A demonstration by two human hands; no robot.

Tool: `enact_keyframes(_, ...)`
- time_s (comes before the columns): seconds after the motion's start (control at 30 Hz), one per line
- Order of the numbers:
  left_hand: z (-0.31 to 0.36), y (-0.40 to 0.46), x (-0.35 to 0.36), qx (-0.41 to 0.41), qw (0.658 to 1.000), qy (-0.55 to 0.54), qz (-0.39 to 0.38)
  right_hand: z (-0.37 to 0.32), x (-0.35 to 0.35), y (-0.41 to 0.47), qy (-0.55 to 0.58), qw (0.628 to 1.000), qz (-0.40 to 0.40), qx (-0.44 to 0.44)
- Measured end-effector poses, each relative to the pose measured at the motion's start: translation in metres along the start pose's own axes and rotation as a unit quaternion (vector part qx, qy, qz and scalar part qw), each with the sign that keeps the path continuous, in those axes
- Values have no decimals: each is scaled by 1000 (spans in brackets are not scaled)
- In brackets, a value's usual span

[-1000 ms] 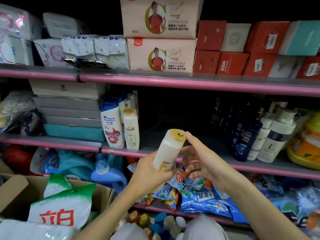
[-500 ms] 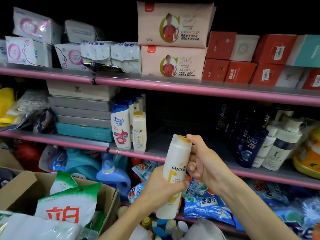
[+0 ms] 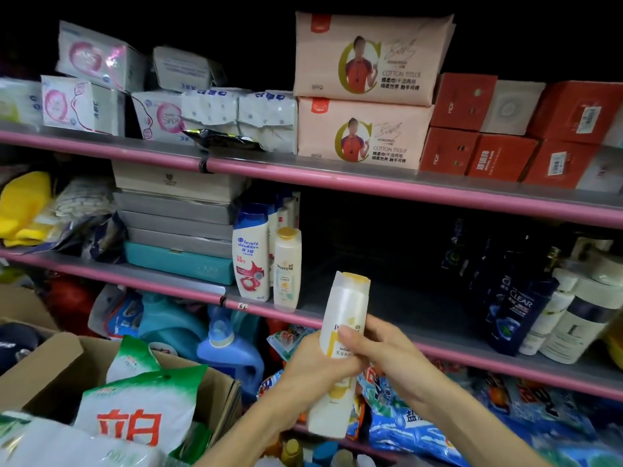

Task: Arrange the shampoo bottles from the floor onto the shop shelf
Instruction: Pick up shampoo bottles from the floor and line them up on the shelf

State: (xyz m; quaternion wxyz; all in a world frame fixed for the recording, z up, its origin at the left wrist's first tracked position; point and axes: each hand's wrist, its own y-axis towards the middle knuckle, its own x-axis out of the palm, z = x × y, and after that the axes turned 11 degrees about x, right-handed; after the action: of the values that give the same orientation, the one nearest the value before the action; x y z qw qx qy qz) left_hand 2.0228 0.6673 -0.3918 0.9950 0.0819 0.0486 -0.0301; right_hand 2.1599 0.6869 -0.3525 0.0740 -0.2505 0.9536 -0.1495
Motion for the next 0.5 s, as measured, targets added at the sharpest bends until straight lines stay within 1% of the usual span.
enact_keyframes(0.1, -8, 10, -5, -15, 999, -7, 31, -5, 1, 19, 13, 999, 32, -32)
enact_keyframes(0.2, -25, 21, -13, -42, 998, 1, 55, -15, -6, 43, 28, 992, 92, -81)
enact_keyframes(0.23, -31, 25, -16, -53, 996, 22, 75, -19, -10, 54, 33, 988, 114, -95)
enact_keyframes(0.27, -36, 29, -20, -64, 991, 51, 107, -22, -16, 66, 38, 984, 137, -107)
enact_keyframes(0.33, -44, 39, -28, -76, 973, 94, 194, -25, -26, 94, 47, 976, 175, -125)
enact_keyframes(0.37, -46, 44, -33, -70, 962, 109, 242, -25, -31, 109, 48, 973, 186, -129)
enact_keyframes(0.43, -51, 57, -40, -32, 933, 155, 324, -23, -34, 136, 36, 971, 196, -132)
enact_keyframes(0.5, -53, 71, -46, -8, 903, 220, 370, -18, -30, 162, 22, 971, 199, -128)
